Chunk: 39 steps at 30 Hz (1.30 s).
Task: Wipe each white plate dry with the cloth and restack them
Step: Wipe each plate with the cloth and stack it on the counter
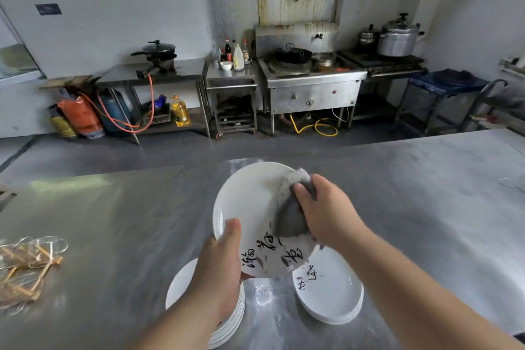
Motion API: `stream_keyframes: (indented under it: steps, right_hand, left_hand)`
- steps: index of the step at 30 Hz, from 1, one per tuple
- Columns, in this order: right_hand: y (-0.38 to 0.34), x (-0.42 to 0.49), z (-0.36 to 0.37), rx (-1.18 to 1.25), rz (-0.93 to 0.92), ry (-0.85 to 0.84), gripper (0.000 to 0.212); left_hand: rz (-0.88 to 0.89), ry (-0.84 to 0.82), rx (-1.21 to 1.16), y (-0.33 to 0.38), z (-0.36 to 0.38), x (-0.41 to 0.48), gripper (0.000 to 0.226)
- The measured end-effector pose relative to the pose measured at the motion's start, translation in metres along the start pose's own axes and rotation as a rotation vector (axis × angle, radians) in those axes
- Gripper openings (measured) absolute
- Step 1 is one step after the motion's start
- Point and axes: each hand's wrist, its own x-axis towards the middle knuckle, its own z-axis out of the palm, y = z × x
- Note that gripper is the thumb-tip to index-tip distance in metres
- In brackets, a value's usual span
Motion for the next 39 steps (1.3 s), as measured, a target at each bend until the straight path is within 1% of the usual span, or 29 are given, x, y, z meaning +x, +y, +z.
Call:
stream_keyframes:
  steps: [2,3,5,7,9,11,13,15,16,17,18,20,22,23,24,25,26,27,30,32,33,36,38,39]
  right_hand:
    - [-0.007,0.013,-0.010,-0.031,-0.099,-0.049,0.032]
    - [-0.008,0.011,-0.008,-0.010,-0.102,-0.035,0.030]
    - [-0.003,-0.010,0.013,0.111,-0.017,0.043,0.026]
    - [0.002,-0.041,0.038,0.254,0.109,0.071,0.025]
    - [0.007,-0.053,0.047,0.368,0.201,0.065,0.027]
    - [0.011,-0.037,0.034,0.244,0.155,0.096,0.029]
    - [0.008,-0.012,0.008,0.151,0.018,0.045,0.027]
    - [0.000,0.009,-0.017,0.063,-0.138,-0.080,0.025]
    - [-0.005,0.017,-0.024,-0.029,-0.202,-0.138,0.025]
    - [-0.009,0.022,-0.026,-0.117,-0.241,-0.171,0.025]
    - [-0.013,0.023,-0.025,-0.161,-0.246,-0.160,0.024]
    - [-0.015,0.015,-0.012,-0.080,-0.181,-0.016,0.021]
    - [-0.009,-0.011,0.015,0.125,-0.029,0.148,0.021]
    - [-0.006,-0.026,0.029,0.242,0.067,0.163,0.021]
    - [-0.003,-0.040,0.041,0.349,0.156,0.137,0.022]
    - [0.000,-0.050,0.049,0.412,0.231,0.098,0.024]
    - [0.003,-0.052,0.053,0.409,0.268,0.064,0.026]
    - [0.005,-0.046,0.050,0.360,0.255,0.054,0.027]
    - [-0.002,-0.008,0.023,0.166,0.067,0.072,0.025]
    - [-0.013,0.010,0.006,0.146,-0.004,0.074,0.022]
    - [-0.017,0.012,0.004,0.174,-0.011,0.092,0.019]
    - [-0.014,-0.015,0.029,0.331,0.105,0.130,0.018]
    - [-0.010,-0.044,0.051,0.381,0.211,0.099,0.022]
    - [-0.007,-0.050,0.055,0.381,0.235,0.085,0.023]
  left_hand:
    - [0.037,0.028,-0.023,0.000,-0.002,0.001,0.056]
    - [0.061,0.038,-0.039,0.002,-0.002,0.002,0.051]
    - [0.089,0.058,-0.077,0.007,0.003,0.002,0.050]
    - [0.073,0.055,-0.112,0.010,0.007,0.001,0.054]
    - [0.040,-0.033,-0.128,0.015,0.006,-0.001,0.053]
    - [-0.023,-0.182,-0.171,0.021,-0.002,0.000,0.051]
    - [-0.091,-0.253,-0.225,0.035,-0.013,0.003,0.045]
    - [-0.102,-0.258,-0.210,0.047,-0.021,0.008,0.048]
    - [-0.094,-0.239,-0.180,0.052,-0.021,0.010,0.052]
    - [-0.074,-0.201,-0.126,0.053,-0.020,0.010,0.056]
    - [-0.041,-0.149,-0.062,0.051,-0.017,0.011,0.059]
    - [0.030,-0.009,0.013,0.042,-0.009,0.012,0.060]
    - [0.084,0.099,0.028,0.032,-0.002,0.011,0.063]
    - [0.098,0.119,-0.029,0.028,0.000,0.011,0.059]
    - [0.107,0.134,-0.089,0.024,0.002,0.012,0.049]
    - [0.103,0.141,-0.116,0.020,0.004,0.012,0.039]
    - [0.094,0.142,-0.122,0.016,0.004,0.013,0.033]
    - [0.090,0.142,-0.122,0.013,0.003,0.012,0.030]
    - [0.119,0.109,-0.140,0.011,0.001,0.013,0.026]
    - [0.143,0.118,-0.158,0.018,0.003,0.012,0.026]
    - [0.154,0.125,-0.166,0.021,0.006,0.012,0.026]
    - [0.188,0.135,-0.135,0.025,0.016,0.009,0.038]
    - [0.193,0.138,-0.049,0.020,0.019,0.008,0.050]
    - [0.184,0.132,-0.023,0.017,0.020,0.007,0.053]
